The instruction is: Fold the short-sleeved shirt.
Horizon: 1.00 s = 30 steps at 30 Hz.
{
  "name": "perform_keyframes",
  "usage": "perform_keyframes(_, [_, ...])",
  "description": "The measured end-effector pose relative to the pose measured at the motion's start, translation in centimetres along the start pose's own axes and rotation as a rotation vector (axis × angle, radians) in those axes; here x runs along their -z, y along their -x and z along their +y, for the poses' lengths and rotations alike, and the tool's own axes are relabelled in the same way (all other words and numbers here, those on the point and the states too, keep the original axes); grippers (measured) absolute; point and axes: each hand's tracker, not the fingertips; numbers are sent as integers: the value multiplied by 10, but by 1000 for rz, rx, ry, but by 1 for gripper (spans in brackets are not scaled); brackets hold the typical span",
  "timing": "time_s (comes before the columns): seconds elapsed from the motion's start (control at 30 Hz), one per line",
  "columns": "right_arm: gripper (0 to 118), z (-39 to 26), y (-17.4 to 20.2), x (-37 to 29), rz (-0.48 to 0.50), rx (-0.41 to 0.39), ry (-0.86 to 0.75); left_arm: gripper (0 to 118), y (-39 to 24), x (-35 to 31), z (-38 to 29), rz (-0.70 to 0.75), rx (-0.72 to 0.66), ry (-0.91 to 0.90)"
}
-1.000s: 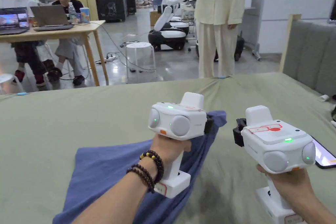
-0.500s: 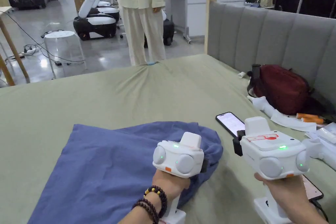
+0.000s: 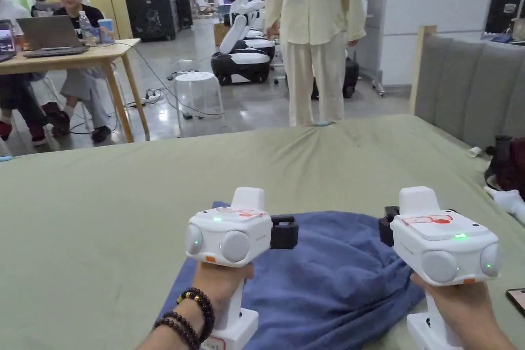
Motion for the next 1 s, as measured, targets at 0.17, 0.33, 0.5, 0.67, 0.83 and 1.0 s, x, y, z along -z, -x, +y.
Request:
perform_keyframes(0.17, [6, 0, 39, 10, 61, 5, -5, 0, 67, -32, -29, 175, -39, 29])
perform_keyframes(0.33, [6, 1, 57, 15, 90, -8, -5, 0, 94, -23, -20, 153, -63, 41])
perform_keyframes(0.5, [6, 2, 54, 18, 93, -42, -10, 32, 99, 22, 24, 160, -101, 41])
perform_keyframes(0.67, [6, -3, 44, 37, 61, -62, 13, 108, 106, 114, 50, 180, -113, 153])
perform_keyframes(0.83, [6, -10, 36, 59, 57, -83, 44, 101, 114, 196, 50, 225, -79, 265])
perform_keyframes(1.0, [6, -12, 29, 78, 58, -87, 83, 94, 119, 239, 41, 232, -121, 348])
